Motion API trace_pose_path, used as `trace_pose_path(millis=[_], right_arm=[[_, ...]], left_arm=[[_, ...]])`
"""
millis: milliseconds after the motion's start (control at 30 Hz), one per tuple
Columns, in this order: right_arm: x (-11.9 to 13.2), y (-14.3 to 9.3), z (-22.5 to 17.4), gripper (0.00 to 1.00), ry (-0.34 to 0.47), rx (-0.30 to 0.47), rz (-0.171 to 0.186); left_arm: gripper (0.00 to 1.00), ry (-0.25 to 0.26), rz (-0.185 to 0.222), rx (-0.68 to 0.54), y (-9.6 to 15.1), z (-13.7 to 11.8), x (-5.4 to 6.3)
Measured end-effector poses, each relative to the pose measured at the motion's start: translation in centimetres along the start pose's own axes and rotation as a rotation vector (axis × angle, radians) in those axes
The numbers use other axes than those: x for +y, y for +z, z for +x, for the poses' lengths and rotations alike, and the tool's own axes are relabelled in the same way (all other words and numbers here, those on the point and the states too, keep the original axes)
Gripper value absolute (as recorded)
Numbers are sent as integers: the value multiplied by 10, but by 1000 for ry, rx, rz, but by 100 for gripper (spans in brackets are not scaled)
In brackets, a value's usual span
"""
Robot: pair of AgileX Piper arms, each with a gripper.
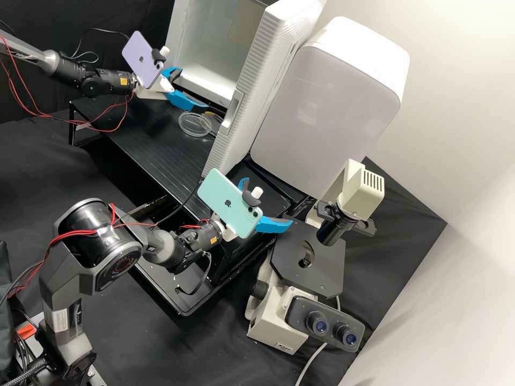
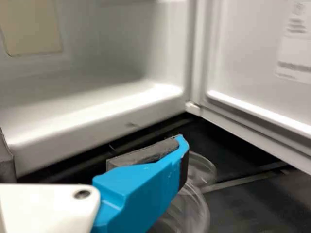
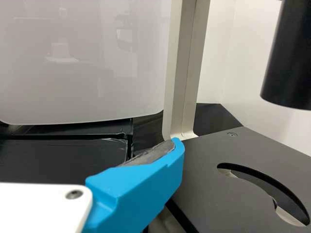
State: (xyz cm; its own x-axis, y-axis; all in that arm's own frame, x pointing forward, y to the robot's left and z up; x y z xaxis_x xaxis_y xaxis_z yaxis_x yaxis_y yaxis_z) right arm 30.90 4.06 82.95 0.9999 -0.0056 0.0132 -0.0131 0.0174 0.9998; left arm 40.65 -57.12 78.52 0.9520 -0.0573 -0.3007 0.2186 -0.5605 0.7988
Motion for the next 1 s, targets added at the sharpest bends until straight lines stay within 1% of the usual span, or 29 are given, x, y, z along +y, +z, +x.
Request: trace_pose_path(millis=[67, 100, 133, 200, 233, 300, 333, 400, 433, 500, 833, 933, 1000], right_arm=[[0, 0, 0, 100, 0, 0, 0], [0, 0, 0, 100, 0, 0, 0], [0, 0, 0, 100, 0, 0, 0], [0, 0, 0, 100, 0, 0, 0], [0, 0, 0, 100, 0, 0, 0], [0, 0, 0, 100, 0, 0, 0], [0, 0, 0, 100, 0, 0, 0], [0, 0, 0, 100, 0, 0, 0], [0, 0, 0, 100, 0, 0, 0], [0, 0, 0, 100, 0, 0, 0], [0, 0, 0, 100, 0, 0, 0], [0, 0, 0, 100, 0, 0, 0], [0, 0, 0, 100, 0, 0, 0]], left_arm=[[100, -17, 9, -12, 3, -4, -5], [100, -32, 16, -23, 5, -7, -9], [100, -40, 16, -31, 7, -9, -12], [100, -50, 31, -49, 11, -13, -16], [100, -60, 33, -55, 13, -15, -20], [100, -62, 25, -64, 15, -19, -22], [100, -69, 32, -71, 17, -21, -24], [100, -67, 38, -83, 19, -25, -24], [100, -67, 53, -92, 20, -29, -24], [100, -64, 57, -102, 22, -31, -25], [100, -58, 56, -118, 25, -32, -26], [100, -59, 35, -119, 25, -32, -26], [100, -68, 23, -123, 25, -34, -29]])
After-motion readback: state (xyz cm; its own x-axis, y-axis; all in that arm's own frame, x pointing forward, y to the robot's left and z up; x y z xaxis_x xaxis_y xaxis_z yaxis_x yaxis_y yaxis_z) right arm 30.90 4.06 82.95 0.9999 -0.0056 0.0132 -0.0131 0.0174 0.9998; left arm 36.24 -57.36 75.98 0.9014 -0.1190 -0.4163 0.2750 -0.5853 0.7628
